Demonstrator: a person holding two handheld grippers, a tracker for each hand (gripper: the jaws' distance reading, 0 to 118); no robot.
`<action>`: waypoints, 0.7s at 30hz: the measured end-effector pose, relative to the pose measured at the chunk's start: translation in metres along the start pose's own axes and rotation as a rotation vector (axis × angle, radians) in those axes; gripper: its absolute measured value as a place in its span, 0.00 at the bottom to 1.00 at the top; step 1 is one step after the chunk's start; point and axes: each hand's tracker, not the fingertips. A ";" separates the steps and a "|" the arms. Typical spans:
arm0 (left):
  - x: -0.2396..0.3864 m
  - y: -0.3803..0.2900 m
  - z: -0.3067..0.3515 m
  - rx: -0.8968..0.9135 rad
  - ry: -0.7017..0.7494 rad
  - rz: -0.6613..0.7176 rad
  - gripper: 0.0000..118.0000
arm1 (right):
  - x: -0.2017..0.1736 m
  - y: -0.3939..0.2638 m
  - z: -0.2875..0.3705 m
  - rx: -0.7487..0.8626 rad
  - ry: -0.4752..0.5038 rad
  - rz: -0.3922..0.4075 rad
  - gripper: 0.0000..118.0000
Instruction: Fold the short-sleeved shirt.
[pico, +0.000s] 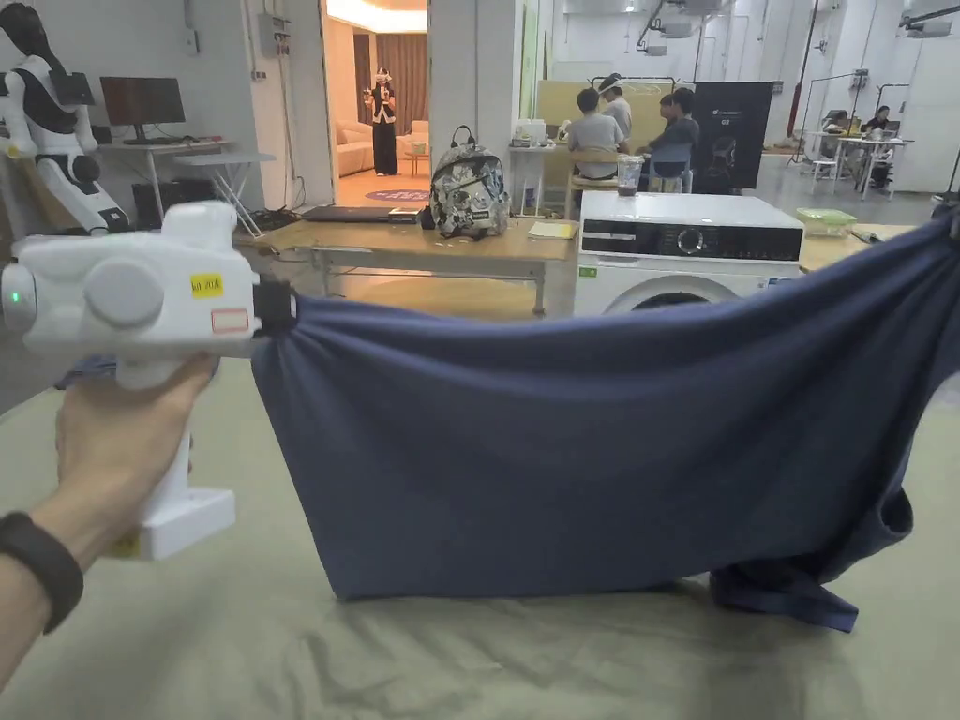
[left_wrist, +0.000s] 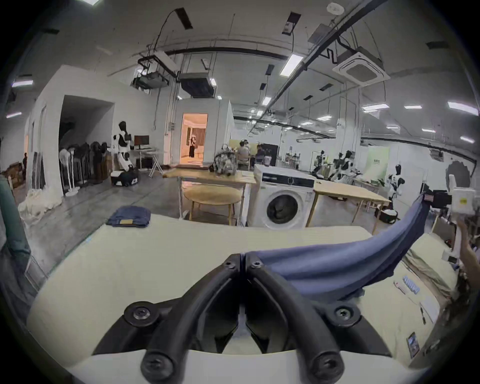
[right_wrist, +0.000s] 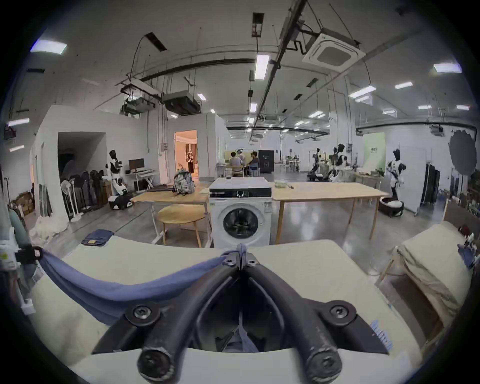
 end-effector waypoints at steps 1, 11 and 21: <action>0.001 -0.008 0.008 -0.009 -0.008 0.008 0.00 | -0.015 0.041 0.005 0.019 0.024 0.002 0.00; 0.024 -0.152 0.149 -0.036 -0.049 0.036 0.00 | 0.044 -0.193 0.191 -0.128 0.049 -0.219 0.00; -0.008 -0.360 0.253 -0.225 0.017 0.279 0.00 | 0.068 -0.398 0.292 -0.287 -0.014 -0.243 0.00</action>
